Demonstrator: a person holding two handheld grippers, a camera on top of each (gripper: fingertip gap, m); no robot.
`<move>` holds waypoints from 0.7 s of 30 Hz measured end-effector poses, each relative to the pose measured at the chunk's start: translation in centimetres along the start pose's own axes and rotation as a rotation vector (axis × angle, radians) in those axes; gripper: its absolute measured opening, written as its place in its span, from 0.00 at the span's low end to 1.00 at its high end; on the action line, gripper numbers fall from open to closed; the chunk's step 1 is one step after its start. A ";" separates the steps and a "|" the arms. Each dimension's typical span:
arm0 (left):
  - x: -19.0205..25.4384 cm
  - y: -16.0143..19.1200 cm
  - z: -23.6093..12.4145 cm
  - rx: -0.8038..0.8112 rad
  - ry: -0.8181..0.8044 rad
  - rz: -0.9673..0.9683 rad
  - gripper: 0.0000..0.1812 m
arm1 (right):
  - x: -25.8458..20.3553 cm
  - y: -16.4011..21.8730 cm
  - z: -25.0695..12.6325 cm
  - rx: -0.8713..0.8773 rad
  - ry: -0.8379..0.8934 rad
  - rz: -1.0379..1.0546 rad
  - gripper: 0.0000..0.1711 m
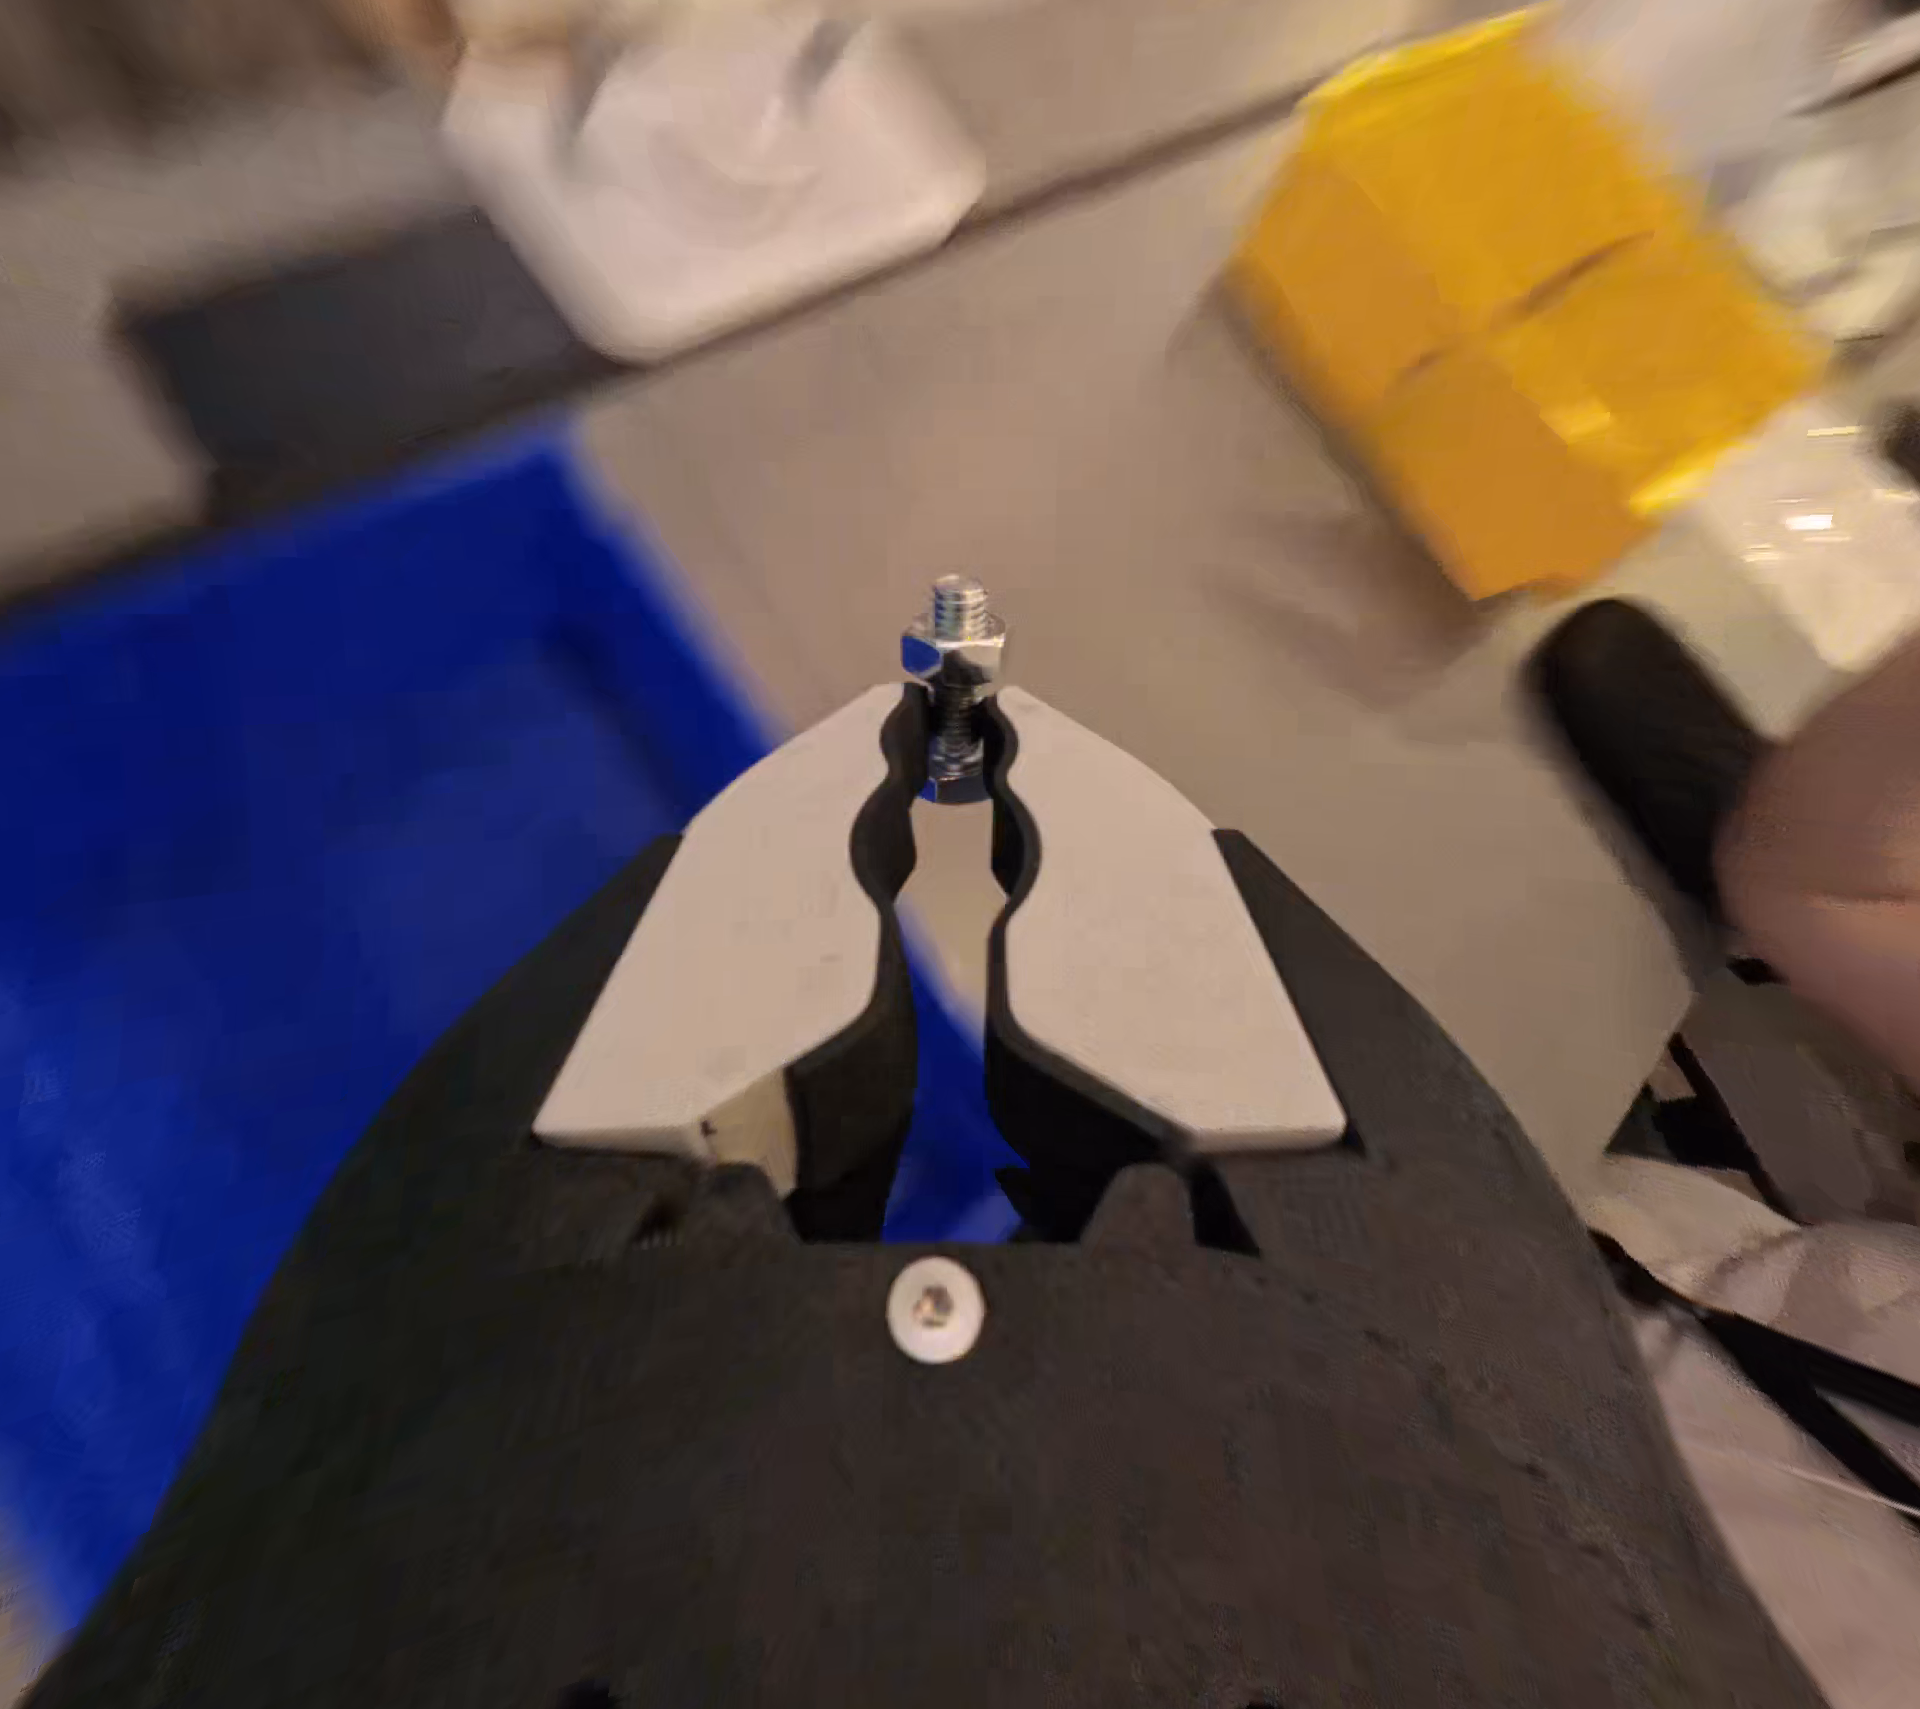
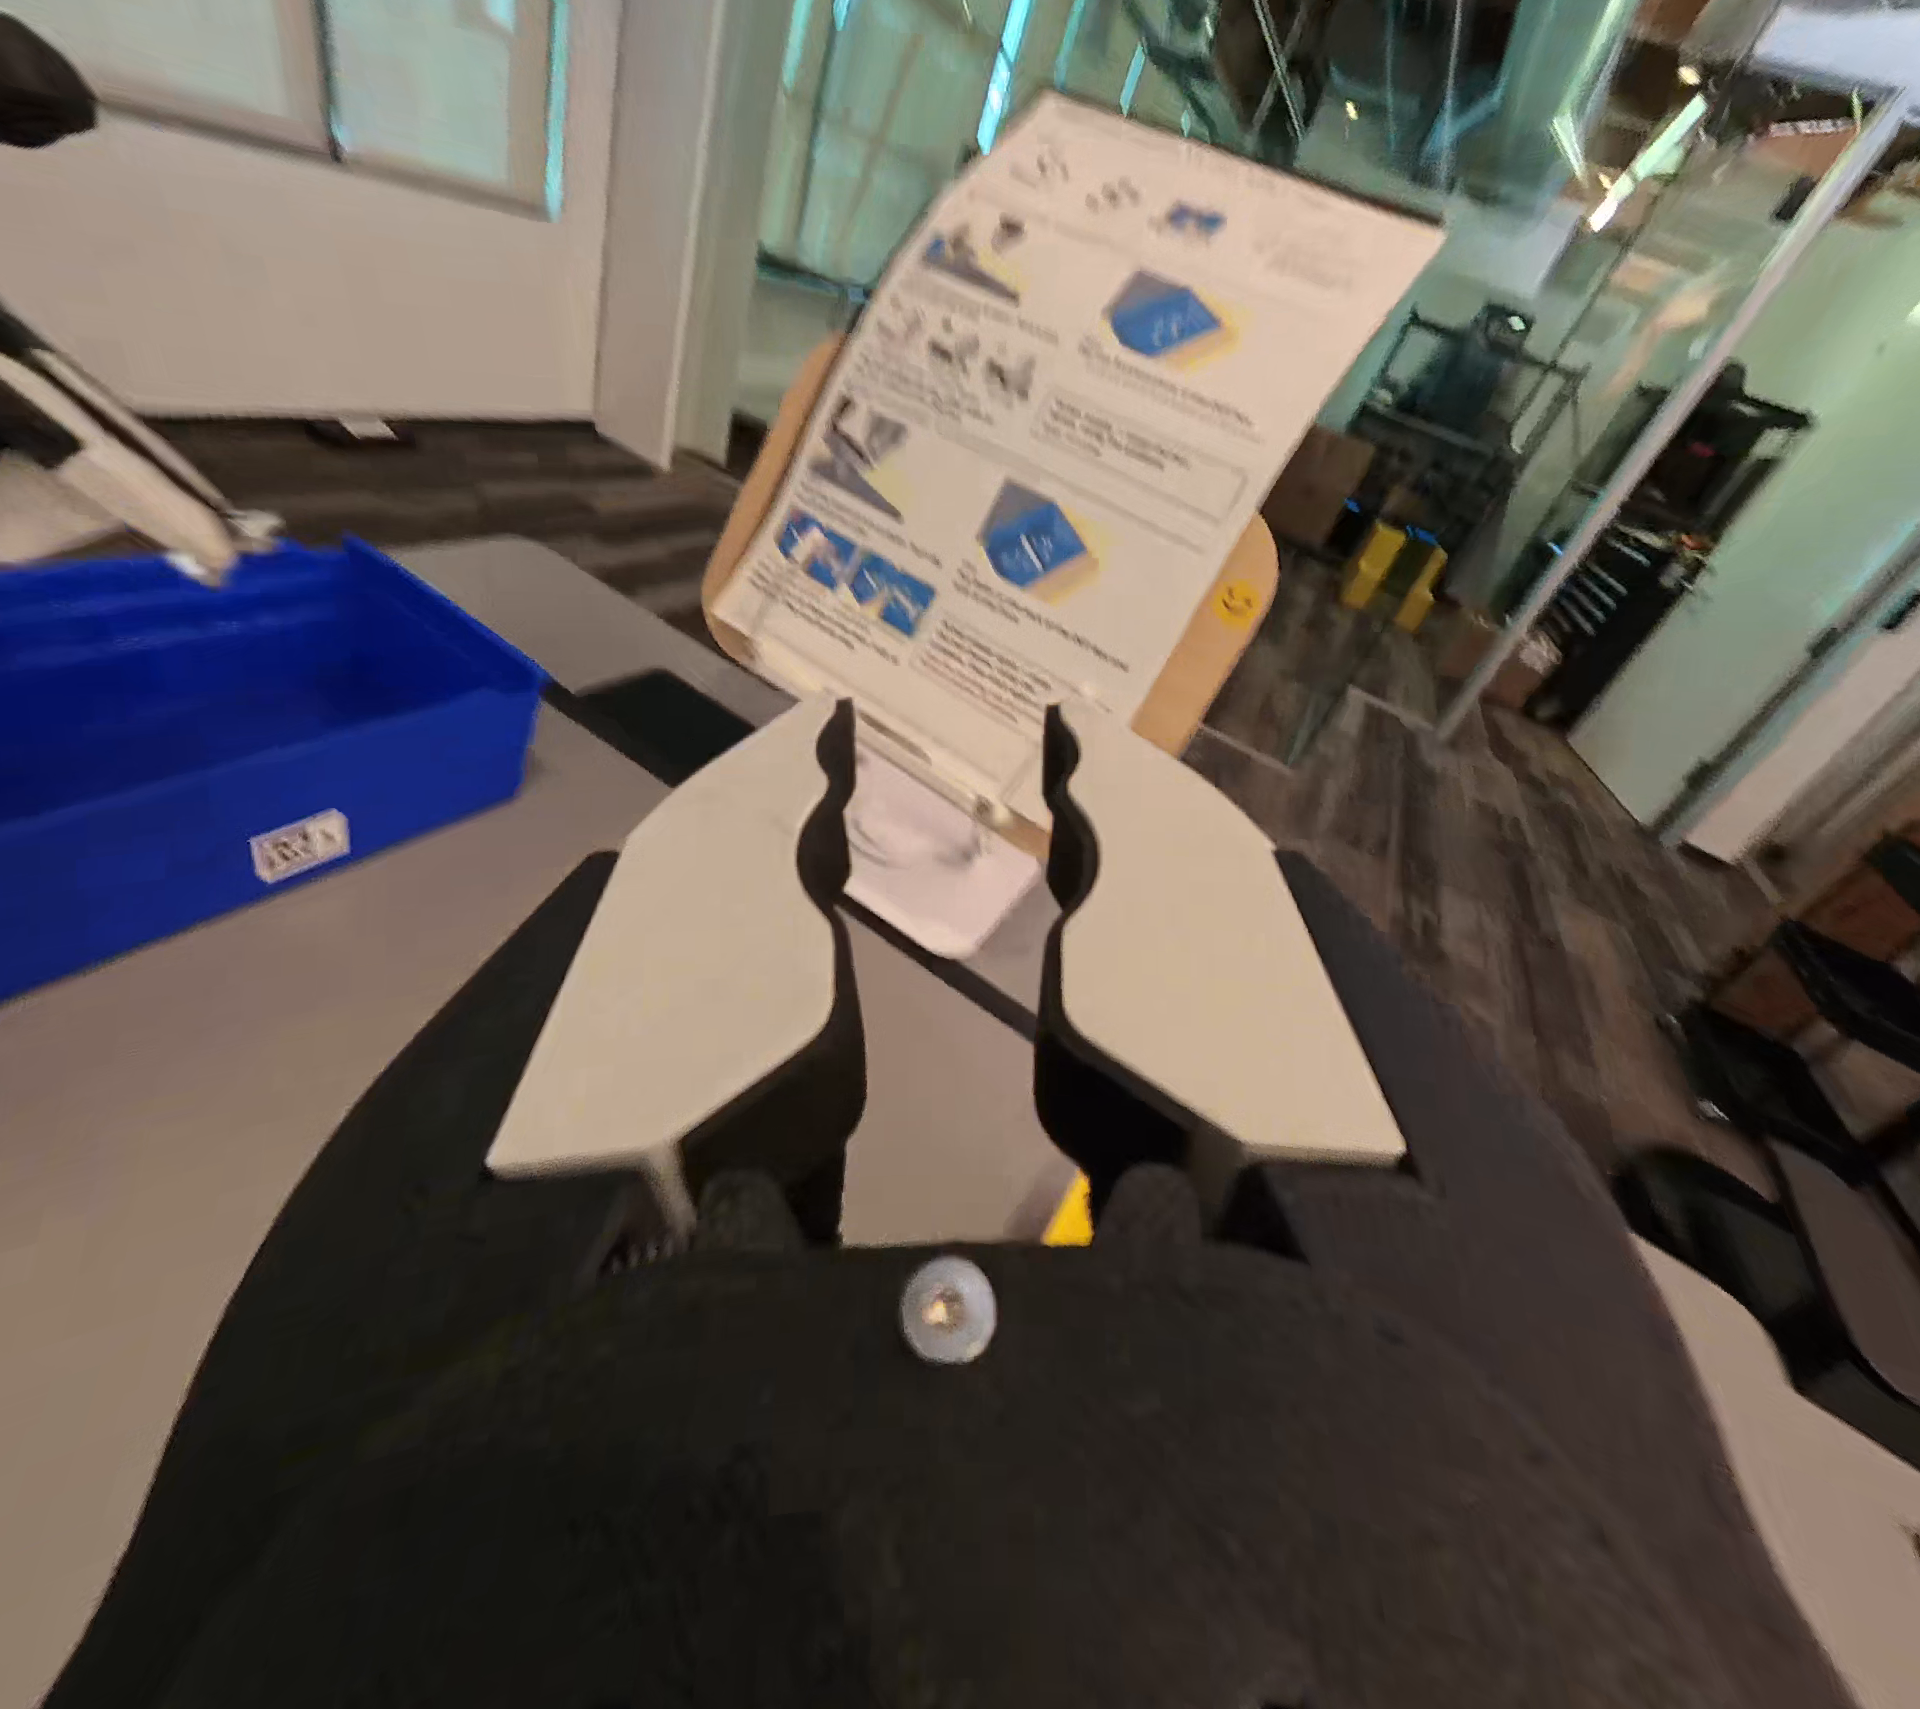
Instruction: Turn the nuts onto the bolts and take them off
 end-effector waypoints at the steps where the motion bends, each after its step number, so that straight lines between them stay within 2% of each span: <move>1: 3.2 -1.9 0.2 0.118 0.088 0.114 0.05 | -0.5 -0.5 -0.1 0.046 -0.035 0.031 0.21; 4: 12.3 -4.9 2.3 0.368 0.388 0.316 0.05 | -2.7 -1.8 -0.5 0.174 -0.229 0.139 0.28; 6: 16.6 -4.9 4.6 0.422 0.562 0.377 0.05 | -3.9 -2.5 -0.9 0.241 -0.357 0.223 0.33; 7: 17.8 -4.7 5.8 0.425 0.600 0.390 0.05 | -4.3 -2.9 -1.1 0.270 -0.412 0.271 0.34; 12: 18.7 -4.1 8.5 0.451 0.496 0.465 0.05 | -5.6 -3.0 -0.6 0.302 -0.562 0.427 0.33; 17: 19.2 -4.2 7.4 0.501 0.483 0.513 0.05 | -8.8 -1.0 1.9 0.173 -0.609 0.363 0.33; 21: 19.2 -4.3 6.5 0.507 0.522 0.508 0.05 | -10.8 -0.4 2.5 0.180 -0.703 0.355 0.23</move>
Point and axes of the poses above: each gripper's, where its closed fingertips meet, z out along the fingers, y out of its underside, x = y × z across the jaws, the point moved 5 cm from there along -z, back along the fingers, and after that the axes turned 6 degrees about y, right-handed, at the moved point
